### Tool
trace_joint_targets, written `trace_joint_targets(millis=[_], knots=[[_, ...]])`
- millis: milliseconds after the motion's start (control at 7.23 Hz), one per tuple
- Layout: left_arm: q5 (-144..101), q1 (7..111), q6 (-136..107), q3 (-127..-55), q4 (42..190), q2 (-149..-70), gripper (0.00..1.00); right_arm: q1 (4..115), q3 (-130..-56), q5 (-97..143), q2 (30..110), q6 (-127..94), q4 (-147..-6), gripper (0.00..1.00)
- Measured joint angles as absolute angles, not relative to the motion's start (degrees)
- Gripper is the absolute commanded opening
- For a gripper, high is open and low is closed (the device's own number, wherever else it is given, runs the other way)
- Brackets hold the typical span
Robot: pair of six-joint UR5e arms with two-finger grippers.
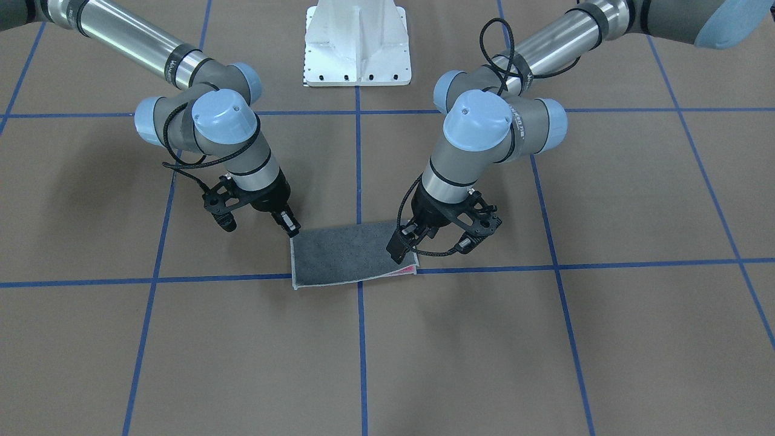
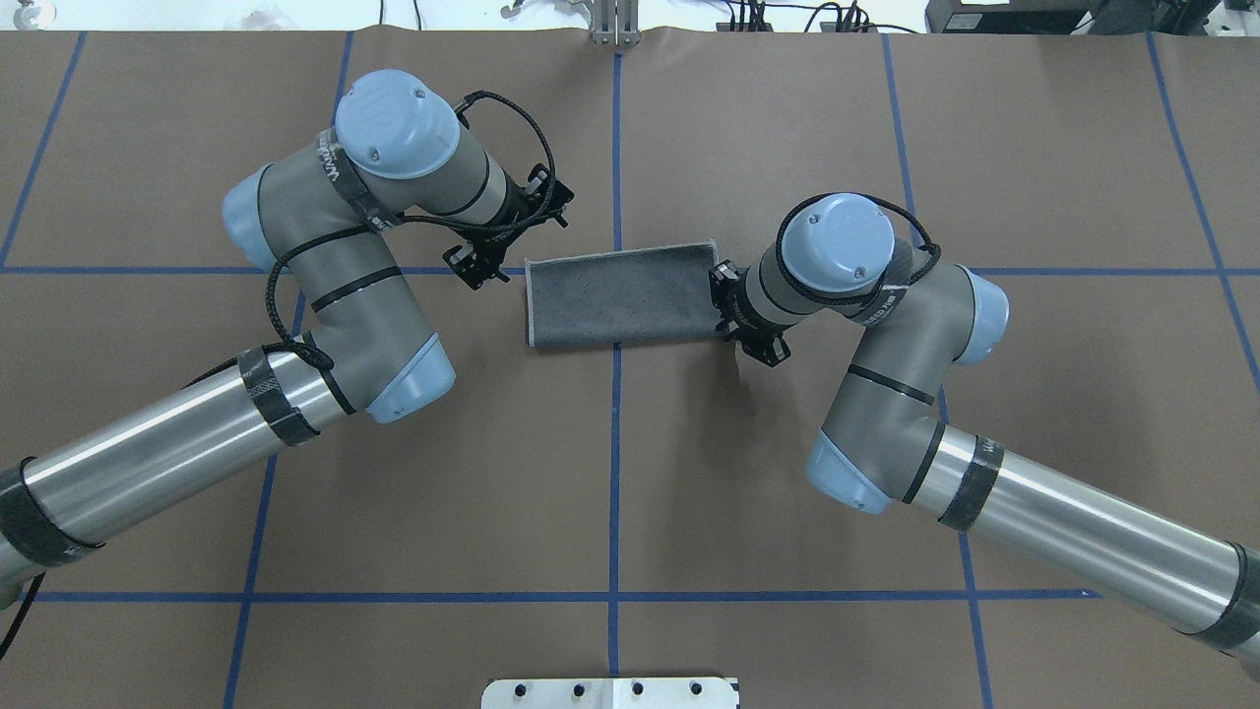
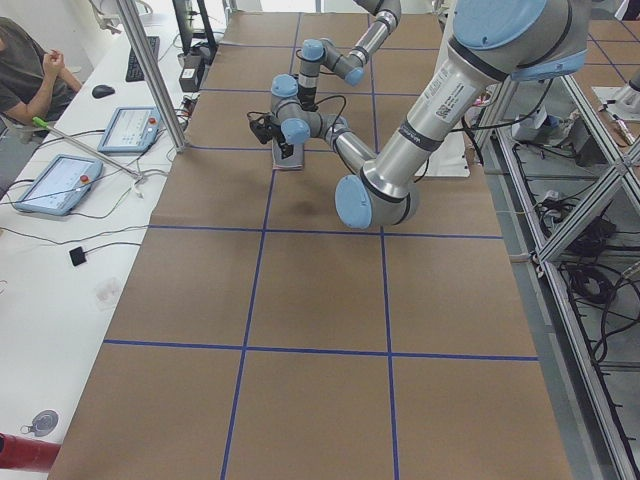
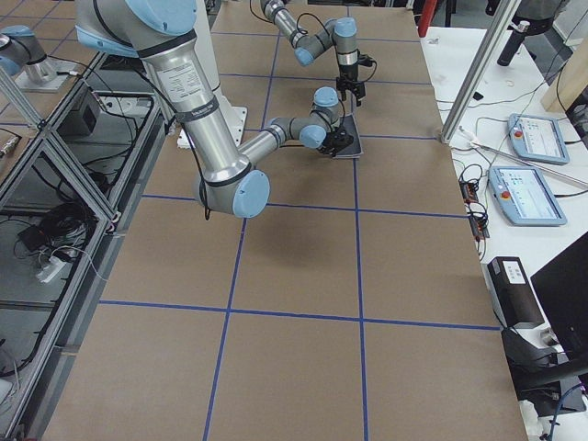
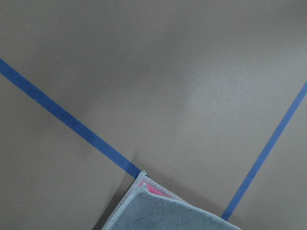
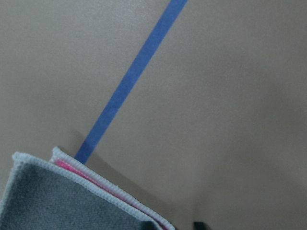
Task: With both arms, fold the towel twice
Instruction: 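Move the right gripper down to the folded towel's end nearest it, then grasp the folded towel's end with the right gripper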
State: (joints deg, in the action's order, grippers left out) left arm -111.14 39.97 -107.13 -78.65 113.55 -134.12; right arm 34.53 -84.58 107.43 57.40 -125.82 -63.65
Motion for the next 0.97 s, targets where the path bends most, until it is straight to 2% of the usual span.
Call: trace_joint_targets(millis=[553, 691, 830, 968], knots=[[-111.2, 40.0, -107.1, -79.5, 113.5, -134.0, 1.00, 33.8, -89.9, 108.2, 60.6, -127.1, -62.0, 0.00], [-111.2, 40.1, -107.1, -79.7, 113.5, -134.0, 1.00, 33.5, -90.9, 108.4, 61.7, -127.7, -62.0, 0.30], [-111.2, 40.1, -107.1, -79.8, 113.5, -134.0, 1.00, 33.5, -90.3, 108.1, 61.8, -128.0, -61.9, 0.40], [-111.2, 40.1, -107.1, -79.9, 113.5, -134.0, 1.00, 33.6, -88.7, 107.5, 61.4, -128.2, -61.7, 0.46]])
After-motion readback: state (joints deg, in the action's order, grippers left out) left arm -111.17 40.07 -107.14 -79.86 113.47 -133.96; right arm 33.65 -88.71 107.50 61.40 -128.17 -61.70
